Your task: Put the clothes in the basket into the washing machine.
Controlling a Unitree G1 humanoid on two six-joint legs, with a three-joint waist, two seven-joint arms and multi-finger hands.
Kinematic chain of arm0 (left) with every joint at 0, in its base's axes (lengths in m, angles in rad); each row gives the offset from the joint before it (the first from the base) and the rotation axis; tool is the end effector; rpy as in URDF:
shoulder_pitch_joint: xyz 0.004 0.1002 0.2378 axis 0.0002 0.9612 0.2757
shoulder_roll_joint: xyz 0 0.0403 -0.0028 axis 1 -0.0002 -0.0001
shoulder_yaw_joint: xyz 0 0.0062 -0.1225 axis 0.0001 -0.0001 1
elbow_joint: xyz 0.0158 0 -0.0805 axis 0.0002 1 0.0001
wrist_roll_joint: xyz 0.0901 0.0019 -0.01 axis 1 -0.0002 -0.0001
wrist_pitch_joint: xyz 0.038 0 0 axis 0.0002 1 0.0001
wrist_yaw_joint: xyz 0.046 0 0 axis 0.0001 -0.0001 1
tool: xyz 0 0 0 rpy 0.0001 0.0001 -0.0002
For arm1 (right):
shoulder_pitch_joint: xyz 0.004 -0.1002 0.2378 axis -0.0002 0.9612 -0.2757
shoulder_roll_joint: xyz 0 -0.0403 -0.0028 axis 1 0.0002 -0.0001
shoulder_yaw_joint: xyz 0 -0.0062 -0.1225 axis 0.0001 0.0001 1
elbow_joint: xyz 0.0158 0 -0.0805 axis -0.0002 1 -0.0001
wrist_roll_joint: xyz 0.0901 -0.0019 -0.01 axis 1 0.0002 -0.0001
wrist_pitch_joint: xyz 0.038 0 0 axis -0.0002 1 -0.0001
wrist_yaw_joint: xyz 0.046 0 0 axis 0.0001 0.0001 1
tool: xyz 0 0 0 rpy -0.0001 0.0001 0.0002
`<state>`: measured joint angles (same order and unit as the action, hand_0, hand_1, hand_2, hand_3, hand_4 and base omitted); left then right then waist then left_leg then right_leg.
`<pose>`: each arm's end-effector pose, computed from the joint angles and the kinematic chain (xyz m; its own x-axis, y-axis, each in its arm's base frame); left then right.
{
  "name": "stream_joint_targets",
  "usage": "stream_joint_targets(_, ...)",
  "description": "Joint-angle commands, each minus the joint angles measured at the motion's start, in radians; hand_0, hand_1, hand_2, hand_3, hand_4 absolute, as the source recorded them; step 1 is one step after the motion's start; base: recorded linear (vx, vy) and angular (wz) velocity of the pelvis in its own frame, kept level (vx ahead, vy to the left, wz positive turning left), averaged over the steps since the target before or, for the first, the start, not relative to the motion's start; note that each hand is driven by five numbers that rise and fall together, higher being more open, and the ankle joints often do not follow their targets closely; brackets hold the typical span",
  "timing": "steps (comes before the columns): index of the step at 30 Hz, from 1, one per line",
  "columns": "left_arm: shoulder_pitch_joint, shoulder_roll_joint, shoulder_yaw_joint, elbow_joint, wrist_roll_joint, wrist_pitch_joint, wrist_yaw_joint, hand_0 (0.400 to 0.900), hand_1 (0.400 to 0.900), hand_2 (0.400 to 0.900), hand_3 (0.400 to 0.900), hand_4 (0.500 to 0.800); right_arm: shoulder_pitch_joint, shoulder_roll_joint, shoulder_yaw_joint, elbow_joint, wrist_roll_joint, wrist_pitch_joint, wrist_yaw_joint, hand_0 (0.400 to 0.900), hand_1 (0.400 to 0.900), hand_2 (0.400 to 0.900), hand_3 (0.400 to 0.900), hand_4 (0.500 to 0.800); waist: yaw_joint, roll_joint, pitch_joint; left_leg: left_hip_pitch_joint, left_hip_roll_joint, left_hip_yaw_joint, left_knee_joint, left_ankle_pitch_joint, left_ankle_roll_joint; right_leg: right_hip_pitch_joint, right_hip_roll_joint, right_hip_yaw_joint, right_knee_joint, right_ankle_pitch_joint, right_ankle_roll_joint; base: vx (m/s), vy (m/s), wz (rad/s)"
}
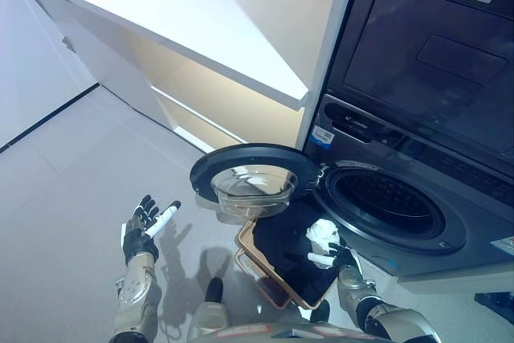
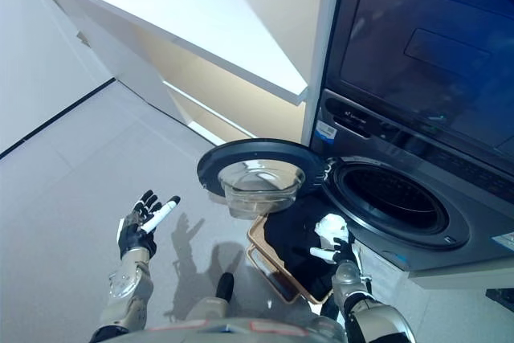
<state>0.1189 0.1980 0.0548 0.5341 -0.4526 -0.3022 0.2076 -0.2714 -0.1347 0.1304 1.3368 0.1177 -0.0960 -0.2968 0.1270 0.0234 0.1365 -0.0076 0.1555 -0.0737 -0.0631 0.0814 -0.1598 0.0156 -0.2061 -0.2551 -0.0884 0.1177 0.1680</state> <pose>0.1312 0.2247 -0.0601 0.8247 0.4462 -0.3475 -0.5033 0.8593 -0.0910 0.1555 -0.1851 -0.1083 0.5535 -0.3503 -0.7556 0.1052 0.9294 -0.3539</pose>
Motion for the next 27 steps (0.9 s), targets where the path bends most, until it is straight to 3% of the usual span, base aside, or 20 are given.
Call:
stream_joint_targets(1, -0.049, 0.075, 0.047, -0.053, 0.008, -0.063, 0.004, 0.9, 0.9, 0.9, 0.9, 0.8, -0.037, -0.008, -0.013, 0.002, -0.019, -0.03, -0.025, 0.9, 0.9, 0.9, 0.9, 0.8, -0.001, -0.032, -0.027, -0.056, -0.03, -0.021, 0.012, -0.016, 0.08, 0.053, -0.035, 0.009, 0.088, -0.104, 0.008, 0.0, 0.0, 0.0)
stream_joint_targets(9, -0.037, 0.077, 0.061, -0.071, 0.011, -0.068, 0.002, 0.9, 0.9, 0.9, 0.9, 0.8, -0.034, -0.026, -0.029, 0.011, -0.037, -0.024, -0.041, 0.9, 0.9, 0.9, 0.9, 0.8, -0.003, -0.032, -0.016, -0.066, -0.031, -0.019, 0.027, -0.023, 0.08, 0.048, -0.034, 0.012, 0.083, -0.102, 0.009, 0.0, 0.0, 0.0)
stream_joint_targets(12, -0.037, 0.085, 0.061, -0.098, 0.019, -0.077, 0.005, 0.9, 0.9, 0.9, 0.9, 0.8, -0.053, -0.043, -0.032, -0.006, -0.035, -0.026, -0.051, 0.9, 0.9, 0.9, 0.9, 0.8, 0.0, -0.035, 0.023, -0.125, -0.034, -0.021, 0.104, -0.041, 0.081, 0.017, -0.038, 0.021, 0.098, -0.101, 0.007, -0.12, -0.001, -0.02)
stream_joint_targets(17, -0.041, 0.095, 0.033, -0.19, 0.003, -0.097, 0.003, 0.9, 0.9, 0.9, 0.9, 0.8, -0.137, -0.082, -0.047, 0.006, -0.019, -0.025, -0.086, 0.9, 0.9, 0.9, 0.9, 0.8, 0.016, -0.019, 0.116, -0.275, -0.062, -0.032, 0.243, -0.072, 0.089, -0.079, -0.056, 0.042, 0.147, -0.091, -0.001, -0.17, 0.024, -0.01)
stream_joint_targets(27, -0.049, 0.12, 0.004, -0.346, -0.01, -0.122, 0.017, 0.9, 0.9, 0.9, 0.9, 0.8, -0.286, -0.148, -0.049, 0.018, 0.02, -0.016, -0.139, 0.9, 0.9, 0.9, 0.9, 0.8, 0.028, 0.012, 0.215, -0.454, -0.083, -0.032, 0.28, -0.049, 0.098, -0.267, -0.076, 0.068, 0.206, -0.072, -0.01, -0.12, 0.049, 0.0)
